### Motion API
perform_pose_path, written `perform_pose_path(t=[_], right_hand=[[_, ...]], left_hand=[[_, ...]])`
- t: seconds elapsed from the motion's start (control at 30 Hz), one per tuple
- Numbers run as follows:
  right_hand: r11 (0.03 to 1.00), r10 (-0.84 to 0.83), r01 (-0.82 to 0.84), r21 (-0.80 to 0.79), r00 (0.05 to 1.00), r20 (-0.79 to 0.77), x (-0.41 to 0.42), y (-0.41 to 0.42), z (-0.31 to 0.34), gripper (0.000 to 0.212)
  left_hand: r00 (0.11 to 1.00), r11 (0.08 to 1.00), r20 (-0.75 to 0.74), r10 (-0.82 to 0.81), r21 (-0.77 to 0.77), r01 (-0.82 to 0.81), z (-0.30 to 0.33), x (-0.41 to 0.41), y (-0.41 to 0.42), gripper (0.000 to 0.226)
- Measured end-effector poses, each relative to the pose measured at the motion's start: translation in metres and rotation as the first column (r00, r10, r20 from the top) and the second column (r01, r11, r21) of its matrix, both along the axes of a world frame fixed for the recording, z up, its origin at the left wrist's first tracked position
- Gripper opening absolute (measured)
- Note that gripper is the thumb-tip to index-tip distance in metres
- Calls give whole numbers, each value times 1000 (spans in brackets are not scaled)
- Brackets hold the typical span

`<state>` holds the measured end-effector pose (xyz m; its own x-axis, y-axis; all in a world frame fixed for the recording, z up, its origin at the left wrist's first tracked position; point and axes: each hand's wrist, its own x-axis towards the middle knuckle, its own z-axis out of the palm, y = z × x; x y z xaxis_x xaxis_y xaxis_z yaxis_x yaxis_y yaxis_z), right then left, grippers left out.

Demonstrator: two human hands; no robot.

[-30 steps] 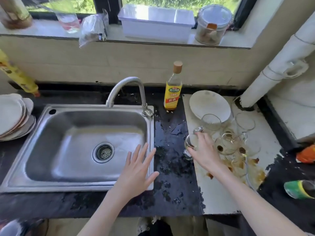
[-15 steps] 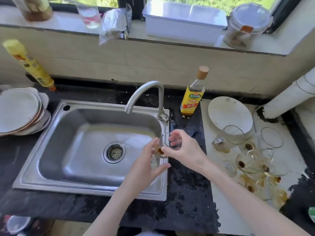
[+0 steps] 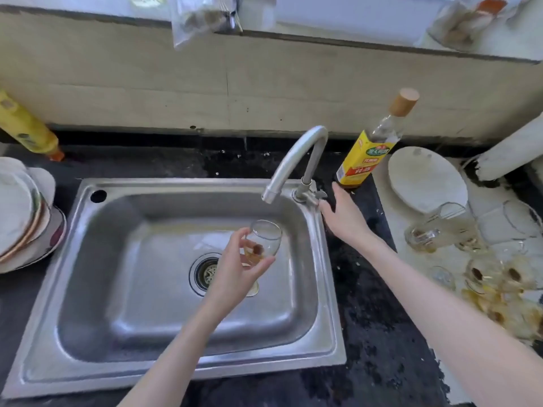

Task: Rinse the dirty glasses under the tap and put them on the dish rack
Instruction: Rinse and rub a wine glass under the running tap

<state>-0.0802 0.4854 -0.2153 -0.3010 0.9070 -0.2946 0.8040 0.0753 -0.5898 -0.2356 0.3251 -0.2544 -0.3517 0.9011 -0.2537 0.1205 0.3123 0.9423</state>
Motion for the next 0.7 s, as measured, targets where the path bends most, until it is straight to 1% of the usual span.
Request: perform_pose_path(t=[0.07, 0.17, 0.23, 0.47, 0.57, 0.63, 0.7], right_hand=[[1000, 22, -22, 8, 1000, 18, -5, 6, -14, 52], [998, -17, 16, 58, 1000, 12, -7, 3, -24, 45], [996, -8, 6, 92, 1000, 21, -6, 0, -28, 43], [941, 174, -205, 269, 975, 135, -12, -24, -48, 40], [919, 171, -230, 321, 965, 201, -15, -28, -54, 39], [917, 166, -232, 325, 962, 219, -16, -28, -56, 40], [924, 181, -248, 290, 954, 239, -15, -30, -57, 45]], left_hand=[[1000, 1000, 16, -6, -23, 7, -9, -4, 1, 49], [999, 999, 29, -15, -48, 16, -19, -5, -1, 50], [999, 998, 37, -11, -65, 13, -24, -5, -2, 51], [998, 995, 66, -13, -103, 20, -30, -7, -4, 52], [999, 993, 43, -20, -119, 25, -30, -11, -5, 53], [999, 990, 23, -29, -134, 32, -32, -14, -6, 55], [999, 988, 15, -40, -150, 42, -33, -17, -7, 57]])
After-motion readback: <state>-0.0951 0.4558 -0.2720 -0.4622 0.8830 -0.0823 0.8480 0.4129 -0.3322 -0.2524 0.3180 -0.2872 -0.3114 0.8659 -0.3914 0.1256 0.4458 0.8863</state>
